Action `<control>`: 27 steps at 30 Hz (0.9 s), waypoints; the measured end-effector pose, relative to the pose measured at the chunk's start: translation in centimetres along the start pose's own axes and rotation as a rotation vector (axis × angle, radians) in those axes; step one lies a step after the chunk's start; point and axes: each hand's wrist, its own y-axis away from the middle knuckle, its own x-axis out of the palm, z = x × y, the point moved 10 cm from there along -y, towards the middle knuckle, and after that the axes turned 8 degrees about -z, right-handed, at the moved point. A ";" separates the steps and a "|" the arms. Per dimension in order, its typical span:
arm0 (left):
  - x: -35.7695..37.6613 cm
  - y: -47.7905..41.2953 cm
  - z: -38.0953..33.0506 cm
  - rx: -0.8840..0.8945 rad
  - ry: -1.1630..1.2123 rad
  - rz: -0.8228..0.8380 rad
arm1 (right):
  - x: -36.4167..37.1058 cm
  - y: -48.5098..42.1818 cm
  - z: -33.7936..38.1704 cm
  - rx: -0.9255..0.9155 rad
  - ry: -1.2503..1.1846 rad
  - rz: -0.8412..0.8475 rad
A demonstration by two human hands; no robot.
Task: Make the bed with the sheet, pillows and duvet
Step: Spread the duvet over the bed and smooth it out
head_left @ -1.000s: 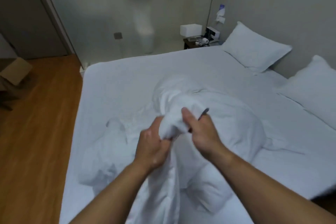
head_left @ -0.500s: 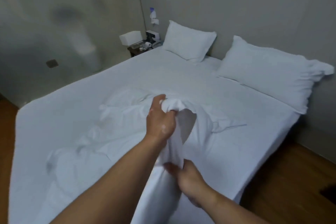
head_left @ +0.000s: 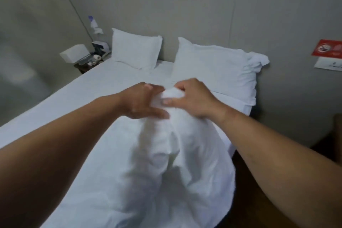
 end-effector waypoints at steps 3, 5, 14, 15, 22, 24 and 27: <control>-0.2 -3.2 0.8 0.091 -0.019 -0.069 | 4.9 3.4 -6.6 0.093 -0.019 0.264; -1.7 -5.0 1.3 0.179 -0.013 -0.138 | 8.8 6.7 -12.5 0.214 0.104 0.444; -7.3 -11.5 13.3 0.180 -0.132 -0.298 | 9.2 11.2 -27.8 0.654 0.062 0.398; -6.6 -12.5 14.7 0.123 -0.123 -0.299 | 8.3 10.6 -28.4 0.657 0.076 0.342; 5.0 -20.4 20.3 -0.170 -0.122 -0.096 | 5.5 9.4 -35.7 0.746 0.070 0.148; 6.8 -23.1 21.0 -0.214 -0.154 -0.068 | 3.4 7.4 -37.5 0.714 0.093 0.144; 5.7 -28.2 22.6 -0.261 -0.214 -0.118 | -2.4 -0.5 -38.8 0.543 0.260 0.051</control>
